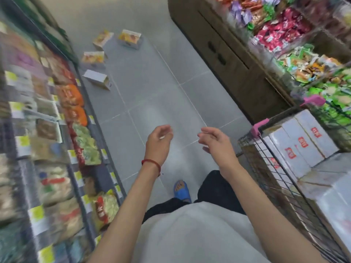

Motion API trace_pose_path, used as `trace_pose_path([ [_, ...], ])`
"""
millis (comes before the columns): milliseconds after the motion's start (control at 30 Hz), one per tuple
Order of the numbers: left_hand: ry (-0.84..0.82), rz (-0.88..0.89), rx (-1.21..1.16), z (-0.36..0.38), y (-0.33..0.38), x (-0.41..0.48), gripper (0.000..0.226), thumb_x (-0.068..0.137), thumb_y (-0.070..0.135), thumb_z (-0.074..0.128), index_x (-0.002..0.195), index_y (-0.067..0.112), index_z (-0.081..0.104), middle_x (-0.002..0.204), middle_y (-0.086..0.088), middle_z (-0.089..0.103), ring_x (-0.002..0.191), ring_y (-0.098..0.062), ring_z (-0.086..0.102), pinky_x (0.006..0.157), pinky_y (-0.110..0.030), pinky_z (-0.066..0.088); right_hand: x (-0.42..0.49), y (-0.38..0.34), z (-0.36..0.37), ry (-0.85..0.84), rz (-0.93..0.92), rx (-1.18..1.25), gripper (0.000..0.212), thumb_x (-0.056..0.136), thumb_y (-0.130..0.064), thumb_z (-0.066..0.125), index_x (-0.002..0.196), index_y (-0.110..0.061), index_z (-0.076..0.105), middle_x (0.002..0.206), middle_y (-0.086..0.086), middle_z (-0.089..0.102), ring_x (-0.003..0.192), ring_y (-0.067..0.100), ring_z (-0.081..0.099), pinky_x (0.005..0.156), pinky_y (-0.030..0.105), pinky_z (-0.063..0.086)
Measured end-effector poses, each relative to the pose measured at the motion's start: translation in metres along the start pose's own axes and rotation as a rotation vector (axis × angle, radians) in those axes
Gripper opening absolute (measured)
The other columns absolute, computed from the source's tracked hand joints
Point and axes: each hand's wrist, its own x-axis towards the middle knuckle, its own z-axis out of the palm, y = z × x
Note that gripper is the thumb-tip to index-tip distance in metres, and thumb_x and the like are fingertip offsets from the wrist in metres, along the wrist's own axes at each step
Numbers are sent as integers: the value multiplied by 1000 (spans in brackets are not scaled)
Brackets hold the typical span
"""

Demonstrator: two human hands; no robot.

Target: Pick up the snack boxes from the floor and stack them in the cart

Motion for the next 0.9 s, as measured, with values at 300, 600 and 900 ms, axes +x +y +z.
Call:
trace_pose_path([
  [300, 169, -118, -105, -63, 13, 100, 24, 97, 17, 62, 119, 21, 68, 118, 3, 71, 112, -11, 64, 108, -42, 48, 104, -64, 100, -170, 22, -104, 26, 100, -17, 64, 126, -17, 66, 117, 3, 73, 107, 18, 70, 105, 40, 53],
  [600, 359, -202, -194, -112, 74, 241, 24, 97, 20, 61, 121, 21, 67, 120, 2, 70, 115, -16, 64, 106, -41, 49, 243, -163, 191, -368, 63, -249, 26, 100, -19, 63, 126, -19, 65, 113, 2, 73, 103, 17, 68, 100, 39, 53],
  [900, 505, -280, -326, -163, 108, 354, 25, 98, 18, 61, 123, 16, 66, 118, 0, 70, 109, -15, 67, 97, -33, 52, 361, -241, 289, -535, 71, -426, 26, 99, -20, 64, 125, -22, 65, 115, 1, 73, 108, 17, 69, 98, 35, 53],
])
